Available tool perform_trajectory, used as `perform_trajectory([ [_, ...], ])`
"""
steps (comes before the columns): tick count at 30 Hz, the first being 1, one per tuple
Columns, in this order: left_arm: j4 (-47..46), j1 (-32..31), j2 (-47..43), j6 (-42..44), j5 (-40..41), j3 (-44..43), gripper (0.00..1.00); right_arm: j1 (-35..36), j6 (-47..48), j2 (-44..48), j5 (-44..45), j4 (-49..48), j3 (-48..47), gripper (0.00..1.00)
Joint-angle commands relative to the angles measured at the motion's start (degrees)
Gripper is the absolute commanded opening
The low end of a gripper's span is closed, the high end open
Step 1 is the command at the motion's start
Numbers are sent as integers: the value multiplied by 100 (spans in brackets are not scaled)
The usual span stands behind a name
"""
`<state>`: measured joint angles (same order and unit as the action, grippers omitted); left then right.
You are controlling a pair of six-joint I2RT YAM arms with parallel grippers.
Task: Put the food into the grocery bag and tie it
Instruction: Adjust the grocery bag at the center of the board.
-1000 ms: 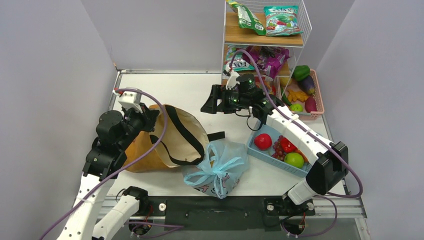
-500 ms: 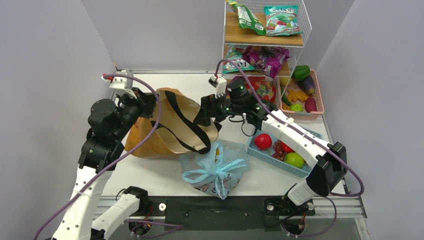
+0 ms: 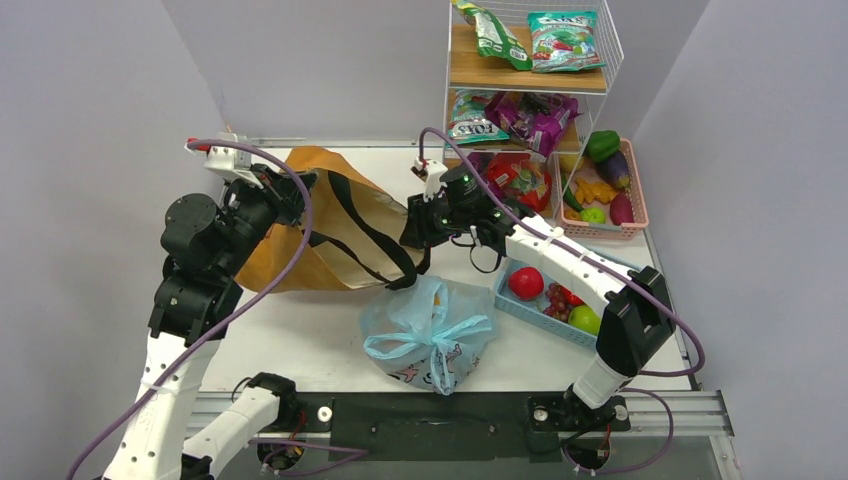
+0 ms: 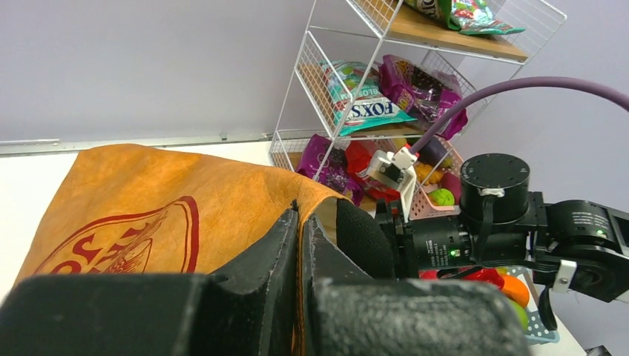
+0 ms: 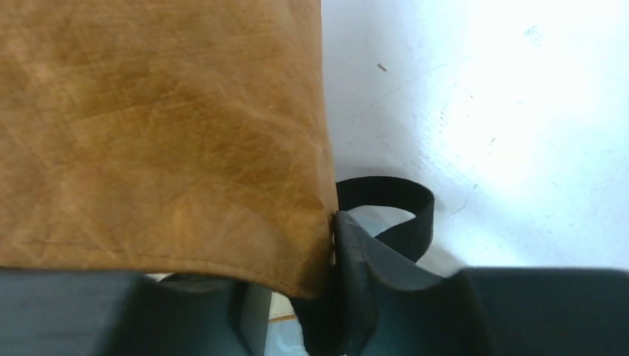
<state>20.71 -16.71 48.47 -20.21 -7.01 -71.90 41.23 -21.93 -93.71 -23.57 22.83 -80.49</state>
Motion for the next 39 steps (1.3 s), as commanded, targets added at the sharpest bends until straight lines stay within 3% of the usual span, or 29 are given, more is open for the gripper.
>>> perform_trajectory([
  [1,-822,31,-124,-132,-178,-413,0,-14,-122,-51,109,-251,55,16],
  [4,-637,40,-260,-89,55,-205,0,30,-115,39,128,-155,-128,0],
  [9,-224,53,-643,-97,572,358,1,134,-62,183,340,251,-752,0],
  [10,-128,53,-731,-102,873,408,7,154,-64,205,364,372,-941,0],
  [12,208,54,-786,-92,1198,470,35,220,-112,201,454,534,-1189,0],
  [13,476,54,-773,-83,1337,408,59,261,-178,179,484,585,-1332,0],
  [15,1000,54,-653,-70,1463,145,71,290,-353,137,502,695,-1498,0],
  [19,2372,54,-47,-116,1636,-913,74,341,-837,-1,565,749,-1775,0],
  [24,3425,26,581,-301,859,-1746,75,358,-1500,-386,582,871,-2294,0],
  [32,2511,-244,120,-1140,-497,-1135,76,608,-1488,-789,951,1701,-3943,0],
  [39,2517,-310,89,-330,-382,-896,79,667,-1457,-825,1056,2051,-4478,0],
])
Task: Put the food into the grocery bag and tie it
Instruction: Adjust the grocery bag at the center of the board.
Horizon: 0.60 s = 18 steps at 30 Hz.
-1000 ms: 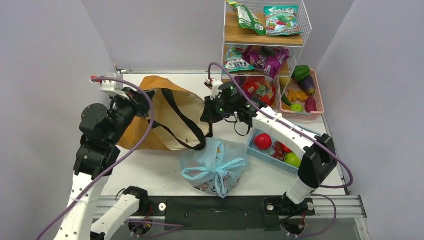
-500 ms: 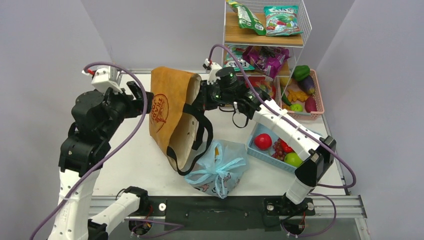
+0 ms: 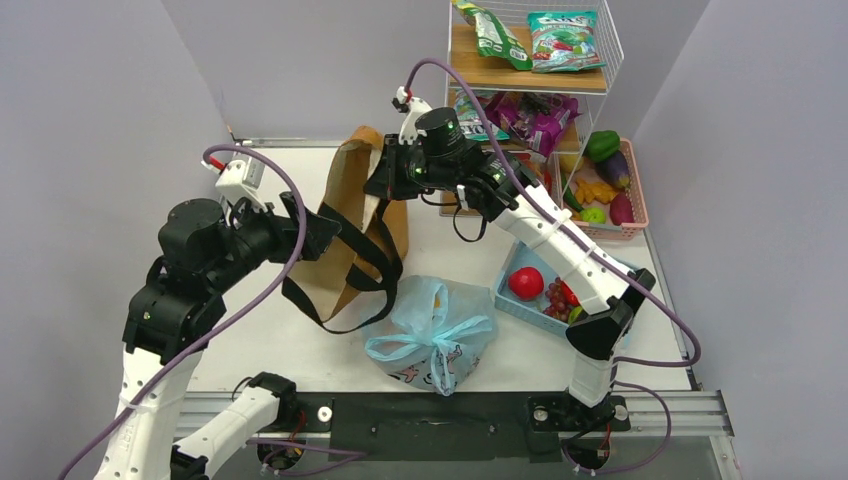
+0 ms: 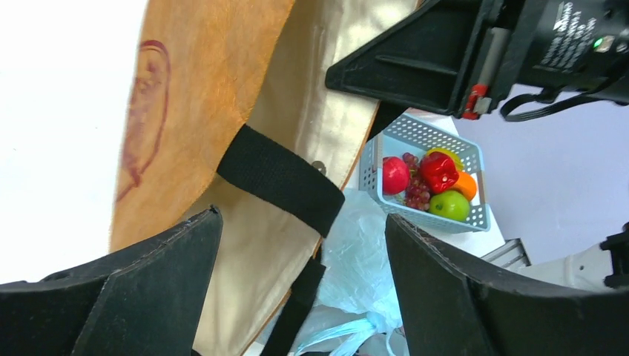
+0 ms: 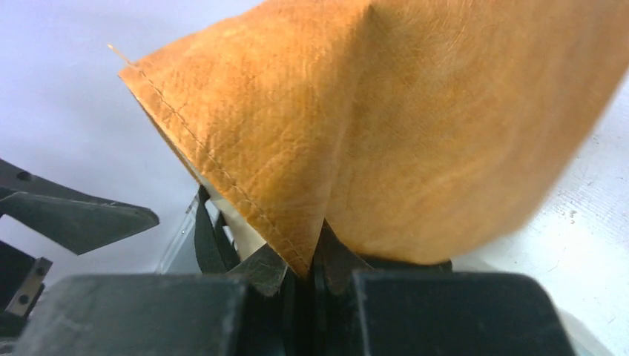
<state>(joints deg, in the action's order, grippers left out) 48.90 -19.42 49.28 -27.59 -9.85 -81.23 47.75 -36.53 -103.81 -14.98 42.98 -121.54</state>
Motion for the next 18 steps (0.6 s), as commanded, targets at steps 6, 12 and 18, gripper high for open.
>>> perform_trajectory([
  [6,-1003,-132,-55,-28,8,403,80,86,32,239,236,119,-370,0],
  [12,-1302,-446,66,-538,300,879,80,125,59,246,224,116,-288,0],
  [18,-985,-1059,93,-1233,1001,821,79,127,105,264,262,114,-243,0],
])
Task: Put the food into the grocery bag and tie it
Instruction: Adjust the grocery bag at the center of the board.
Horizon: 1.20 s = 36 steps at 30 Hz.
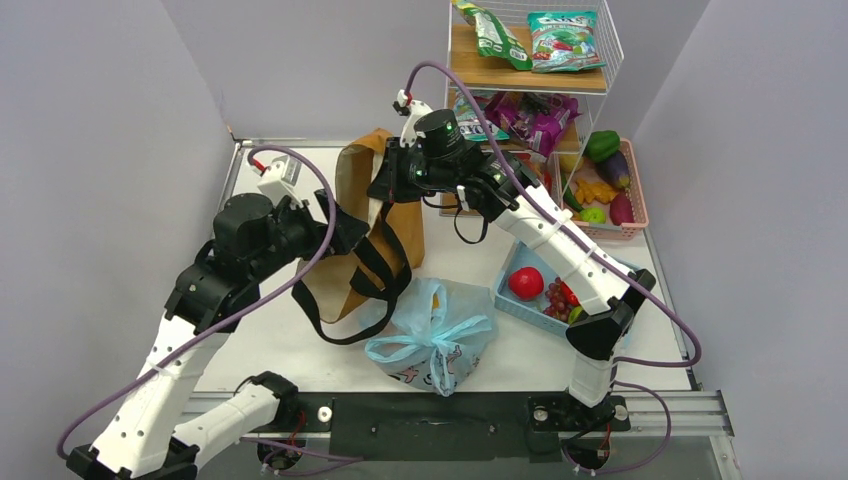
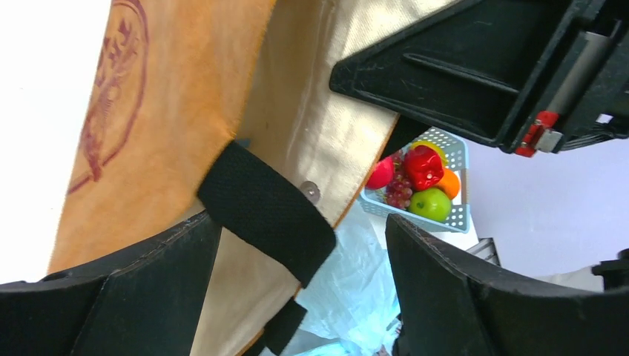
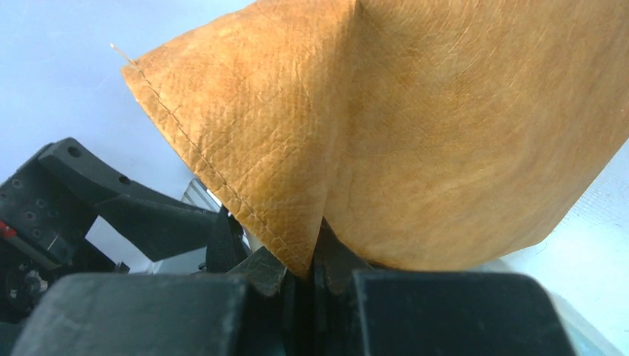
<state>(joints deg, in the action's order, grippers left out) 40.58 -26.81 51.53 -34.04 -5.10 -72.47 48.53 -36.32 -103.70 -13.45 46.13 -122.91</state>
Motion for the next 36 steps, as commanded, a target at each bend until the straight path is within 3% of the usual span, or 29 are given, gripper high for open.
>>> perform_trajectory([
  [1,-174,-362,-164,-738,580,-13,79,50,88,254,118,-210,-94,0],
  [11,-494,-620,-526,-1392,727,711,70,46,115,323,128,-282,47,0],
  [15,-1186,-619,-560,-1489,604,1092,58,43,99,342,95,-331,114,0],
  [17,-1587,-623,-512,-1549,522,1232,42,42,105,358,89,-332,140,0],
  [18,-1671,-624,-481,-1534,513,1210,25,40,115,363,95,-337,161,0],
  [20,-1579,-624,-383,-1468,511,999,3,34,142,386,101,-334,220,0],
  [21,-1513,-624,-357,-1440,519,910,0,25,151,410,105,-337,244,0],
  [25,-824,-615,-363,-1227,628,129,0,-57,225,511,82,-338,463,0],
  [31,1355,-583,141,-467,1047,-1687,0,-275,380,683,9,-339,751,0],
  [36,2520,-568,448,-93,1761,-2157,0,-426,464,851,-42,-326,930,0],
])
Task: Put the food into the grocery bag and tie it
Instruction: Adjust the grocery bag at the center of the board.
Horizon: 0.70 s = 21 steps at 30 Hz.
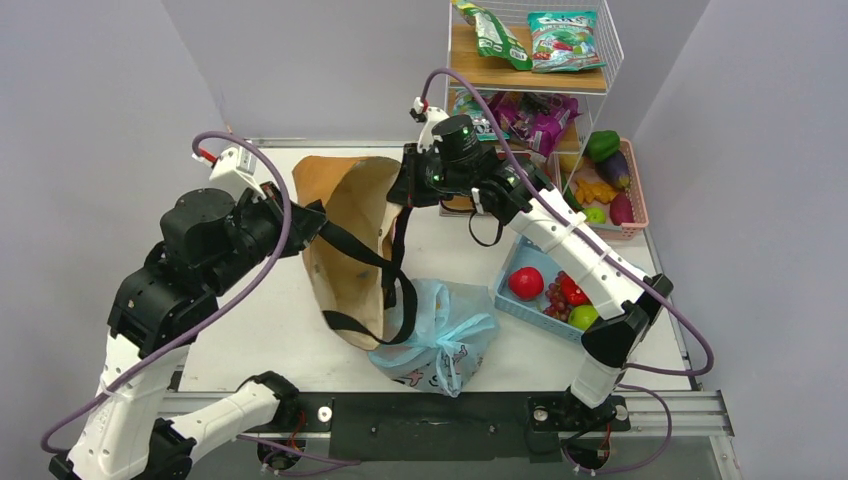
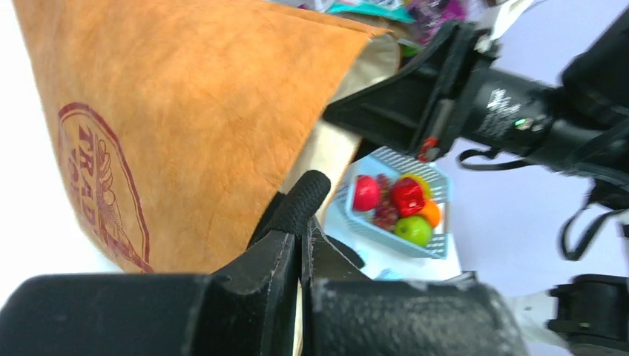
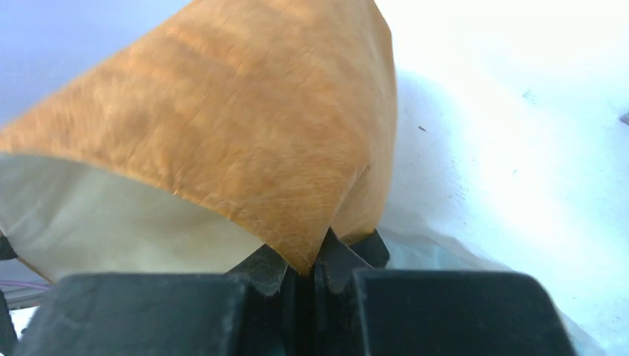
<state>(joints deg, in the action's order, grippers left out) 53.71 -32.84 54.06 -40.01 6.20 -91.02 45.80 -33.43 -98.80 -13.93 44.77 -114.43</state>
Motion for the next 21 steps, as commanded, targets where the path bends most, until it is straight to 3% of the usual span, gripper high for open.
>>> perform_trajectory([
  [1,1240,42,211,556,652,-330,0,-160,200,379,-4,-181,113,0],
  [5,936,148,264,735,70,-385,0,-183,315,446,38,-102,123,0],
  [9,-89,289,166,895,-2502,-56,0,-211,462,444,183,-16,37,0],
  [11,-293,295,160,921,-3224,120,0,-267,570,380,257,18,-137,0],
  [16,-167,304,204,1323,-3701,336,0,-366,1051,180,398,46,-898,0],
  [21,6,305,215,1636,-3773,86,0,-315,1364,181,406,-416,-951,0],
])
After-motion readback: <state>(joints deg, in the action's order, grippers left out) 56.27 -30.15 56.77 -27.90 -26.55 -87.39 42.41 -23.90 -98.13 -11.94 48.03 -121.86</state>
